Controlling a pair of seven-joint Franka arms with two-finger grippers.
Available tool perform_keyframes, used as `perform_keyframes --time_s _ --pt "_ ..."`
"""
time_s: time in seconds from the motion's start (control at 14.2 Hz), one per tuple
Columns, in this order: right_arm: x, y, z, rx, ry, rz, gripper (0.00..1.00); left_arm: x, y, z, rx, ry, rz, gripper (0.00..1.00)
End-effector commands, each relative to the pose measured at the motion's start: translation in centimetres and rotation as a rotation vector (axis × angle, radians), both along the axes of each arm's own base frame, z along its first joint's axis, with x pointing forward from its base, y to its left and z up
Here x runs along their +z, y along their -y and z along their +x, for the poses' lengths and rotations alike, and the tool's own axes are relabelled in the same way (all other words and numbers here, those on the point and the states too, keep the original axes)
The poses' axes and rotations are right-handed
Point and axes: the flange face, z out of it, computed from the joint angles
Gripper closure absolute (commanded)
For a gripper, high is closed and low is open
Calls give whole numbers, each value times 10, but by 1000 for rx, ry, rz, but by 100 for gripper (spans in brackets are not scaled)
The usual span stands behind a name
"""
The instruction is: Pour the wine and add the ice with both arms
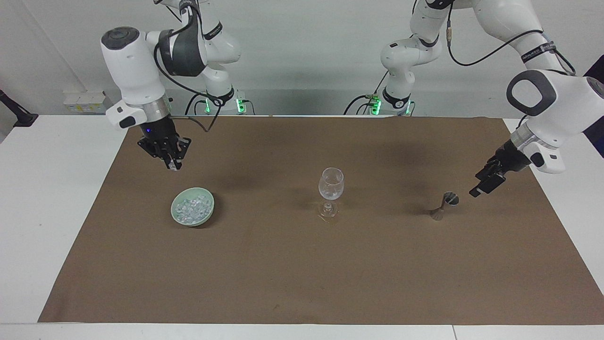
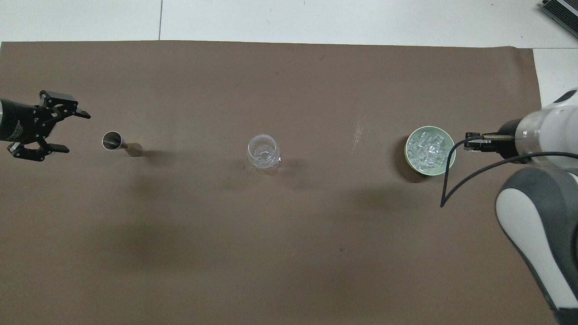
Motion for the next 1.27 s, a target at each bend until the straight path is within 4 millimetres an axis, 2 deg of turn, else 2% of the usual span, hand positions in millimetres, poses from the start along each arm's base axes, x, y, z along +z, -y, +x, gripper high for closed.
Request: perform_keyframes --time_s 0.0,0.21,0.42,0.63,0.85,0.99,1.06,1.2 --pt "40 3 -11 -7 -17 6 100 14 15 -5 -196 55 82 0" --pt "53 2 -22 -6 -46 5 100 22 32 -8 -463 121 121 0" --pt "62 2 -20 -13 -28 7 100 35 52 -13 -661 166 182 0" --pt "65 -14 -20 1 -22 5 100 47 84 -18 -810 170 294 0" --pt "65 -28 -23 -12 -35 7 100 60 110 -27 -865 181 309 0" --pt "64 -27 -21 -15 -35 6 100 74 129 -37 -917 174 357 0" --pt "68 -27 -20 -14 -29 7 100 81 132 -42 -925 165 359 0" --pt "73 -28 -20 -13 -27 4 100 113 131 -46 -939 140 385 0"
